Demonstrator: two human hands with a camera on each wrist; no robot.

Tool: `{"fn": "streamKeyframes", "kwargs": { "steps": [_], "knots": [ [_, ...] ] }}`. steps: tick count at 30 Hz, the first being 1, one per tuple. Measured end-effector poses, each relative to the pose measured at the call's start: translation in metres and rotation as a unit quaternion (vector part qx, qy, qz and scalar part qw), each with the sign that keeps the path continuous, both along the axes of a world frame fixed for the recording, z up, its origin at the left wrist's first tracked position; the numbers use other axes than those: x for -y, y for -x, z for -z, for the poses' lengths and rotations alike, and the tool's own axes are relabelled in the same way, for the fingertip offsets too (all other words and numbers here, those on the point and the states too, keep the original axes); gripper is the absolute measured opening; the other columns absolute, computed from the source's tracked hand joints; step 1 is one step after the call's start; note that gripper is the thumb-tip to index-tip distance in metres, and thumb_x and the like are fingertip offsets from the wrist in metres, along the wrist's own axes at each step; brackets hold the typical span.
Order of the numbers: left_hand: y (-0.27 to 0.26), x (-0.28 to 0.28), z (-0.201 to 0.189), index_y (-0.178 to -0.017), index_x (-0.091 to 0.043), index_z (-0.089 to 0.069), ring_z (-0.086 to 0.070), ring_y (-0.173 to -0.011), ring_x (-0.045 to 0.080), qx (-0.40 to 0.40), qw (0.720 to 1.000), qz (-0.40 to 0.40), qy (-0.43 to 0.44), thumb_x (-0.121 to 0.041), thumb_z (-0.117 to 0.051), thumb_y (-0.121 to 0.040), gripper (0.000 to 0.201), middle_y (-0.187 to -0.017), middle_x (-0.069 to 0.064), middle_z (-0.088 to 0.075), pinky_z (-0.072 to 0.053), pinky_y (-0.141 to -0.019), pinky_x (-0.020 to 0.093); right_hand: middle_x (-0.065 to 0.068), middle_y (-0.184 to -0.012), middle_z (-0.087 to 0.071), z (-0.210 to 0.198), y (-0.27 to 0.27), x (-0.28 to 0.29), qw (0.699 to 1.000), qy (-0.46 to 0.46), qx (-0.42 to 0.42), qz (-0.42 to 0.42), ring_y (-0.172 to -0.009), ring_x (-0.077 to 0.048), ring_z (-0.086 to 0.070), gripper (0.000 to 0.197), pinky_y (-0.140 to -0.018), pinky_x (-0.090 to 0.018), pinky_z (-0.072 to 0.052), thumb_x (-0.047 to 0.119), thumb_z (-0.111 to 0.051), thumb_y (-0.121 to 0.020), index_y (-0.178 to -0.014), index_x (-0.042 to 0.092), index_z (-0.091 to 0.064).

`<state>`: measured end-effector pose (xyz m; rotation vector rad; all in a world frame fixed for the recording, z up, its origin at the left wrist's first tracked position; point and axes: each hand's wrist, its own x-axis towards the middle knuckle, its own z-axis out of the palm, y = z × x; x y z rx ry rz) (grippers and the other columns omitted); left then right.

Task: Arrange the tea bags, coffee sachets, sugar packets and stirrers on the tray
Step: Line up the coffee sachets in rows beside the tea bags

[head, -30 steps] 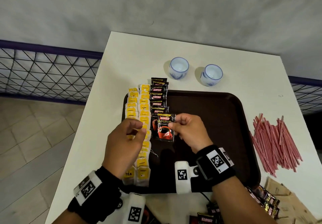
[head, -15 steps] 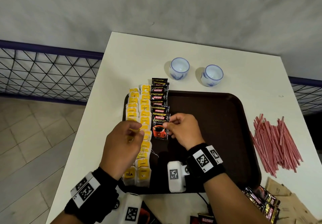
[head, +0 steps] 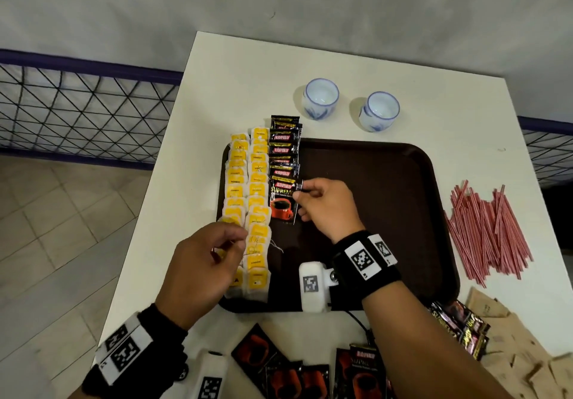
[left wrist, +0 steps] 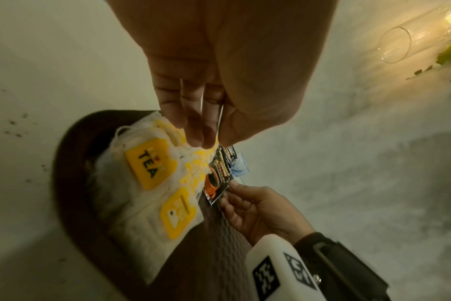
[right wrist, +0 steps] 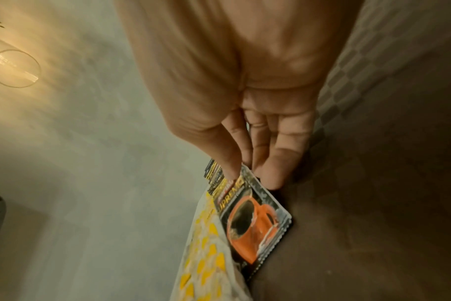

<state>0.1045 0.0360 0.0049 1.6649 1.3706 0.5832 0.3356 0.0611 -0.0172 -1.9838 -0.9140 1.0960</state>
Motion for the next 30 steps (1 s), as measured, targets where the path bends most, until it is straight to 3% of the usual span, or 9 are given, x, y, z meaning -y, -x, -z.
{"fn": "streamKeyframes", "kwargs": {
  "steps": [3,8,12,15,18,21,24,26,30],
  "knots": [
    [0.004,0.014,-0.006,-0.098,-0.029,-0.075,-0.065,-0.093,-0.005,0.003,0.997,0.077,-0.022,-0.018,-0.072,-0.09,0.014,-0.094,-0.024,-0.072,-0.047,-0.071,0.007,0.002,-0.076,-0.066,-0.008,-0.008,0.014,1.0,0.008,0.017,-0.005,-0.06,-0.013,-0.066,0.02,-0.061,-0.03,-0.059,0.016,-0.07,-0.09,-0.11,0.014,-0.07],
    [0.01,0.046,-0.013,-0.106,-0.034,-0.073,-0.066,-0.093,-0.004,-0.007,0.97,0.244,0.019,-0.044,-0.063,-0.086,0.024,-0.101,-0.024,-0.071,-0.048,-0.075,0.008,-0.009,-0.082,-0.066,-0.036,-0.033,0.075,0.999,0.014,-0.032,0.0,-0.061,-0.014,-0.065,0.017,-0.05,-0.024,-0.051,0.011,-0.069,-0.091,-0.107,0.008,-0.069],
    [0.007,0.082,-0.011,-0.115,-0.038,-0.065,-0.057,-0.106,-0.004,-0.136,0.925,0.354,0.01,-0.069,-0.051,-0.075,0.052,-0.114,-0.024,-0.059,-0.053,-0.085,0.023,-0.009,-0.076,-0.068,-0.057,-0.054,0.147,0.996,0.05,-0.072,0.003,-0.061,-0.017,-0.065,0.011,-0.049,-0.025,-0.049,0.008,-0.072,-0.088,-0.099,0.01,-0.072],
    [-0.001,0.105,-0.008,-0.128,-0.038,-0.055,-0.044,-0.126,0.008,-0.255,0.882,0.396,0.005,-0.081,-0.042,-0.066,0.076,-0.135,-0.015,-0.044,-0.05,-0.095,0.032,0.0,-0.076,-0.071,-0.062,-0.062,0.202,0.995,0.09,-0.01,-0.03,-0.063,-0.01,-0.065,0.015,-0.058,-0.021,-0.051,0.016,-0.079,-0.083,-0.096,0.02,-0.074],
    [-0.005,0.119,-0.004,-0.124,-0.034,-0.052,-0.048,-0.122,0.023,-0.326,0.853,0.409,-0.011,-0.085,-0.05,-0.056,0.085,-0.136,-0.002,-0.045,-0.056,-0.082,0.044,0.006,-0.087,-0.069,-0.057,-0.061,0.244,0.984,0.115,0.075,-0.116,-0.074,-0.002,-0.064,0.03,-0.068,-0.009,-0.047,0.023,-0.085,-0.075,-0.101,0.033,-0.072],
    [-0.01,0.13,0.003,-0.126,-0.032,-0.052,-0.056,-0.115,0.03,-0.366,0.831,0.416,-0.047,-0.087,-0.052,-0.048,0.094,-0.135,0.005,-0.05,-0.057,-0.072,0.049,0.018,-0.11,-0.051,-0.049,-0.051,0.266,0.962,0.118,0.128,-0.212,-0.089,0.003,-0.058,0.055,-0.076,-0.004,-0.043,0.034,-0.085,-0.075,-0.123,0.04,-0.06],
    [-0.019,0.138,0.002,-0.138,-0.038,-0.038,-0.045,-0.129,0.032,-0.365,0.824,0.432,-0.043,-0.083,-0.053,-0.057,0.094,-0.147,0.006,-0.039,-0.051,-0.087,0.052,0.016,-0.119,-0.039,-0.038,-0.038,0.272,0.941,0.102,0.176,-0.272,-0.109,-0.001,-0.048,0.072,-0.095,-0.014,-0.044,0.039,-0.083,-0.076,-0.14,0.04,-0.049],
    [-0.025,0.142,0.001,-0.143,-0.042,-0.028,-0.037,-0.136,0.031,-0.359,0.818,0.447,-0.043,-0.078,-0.052,-0.061,0.092,-0.153,0.005,-0.03,-0.046,-0.095,0.052,0.013,-0.124,-0.033,-0.032,-0.029,0.27,0.925,0.095,0.211,-0.302,-0.12,-0.007,-0.037,0.083,-0.099,-0.023,-0.045,0.042,-0.081,-0.075,-0.147,0.039,-0.039],
    [-0.036,0.148,0.003,-0.134,-0.038,-0.042,-0.05,-0.122,0.029,-0.383,0.785,0.482,-0.069,-0.07,-0.064,-0.056,0.087,-0.141,0.004,-0.044,-0.051,-0.081,0.049,0.005,-0.128,-0.029,-0.024,-0.013,0.265,0.897,0.095,0.266,-0.341,-0.12,-0.015,-0.032,0.087,-0.095,-0.029,-0.048,0.042,-0.08,-0.074,-0.148,0.034,-0.034]
  ]
}}
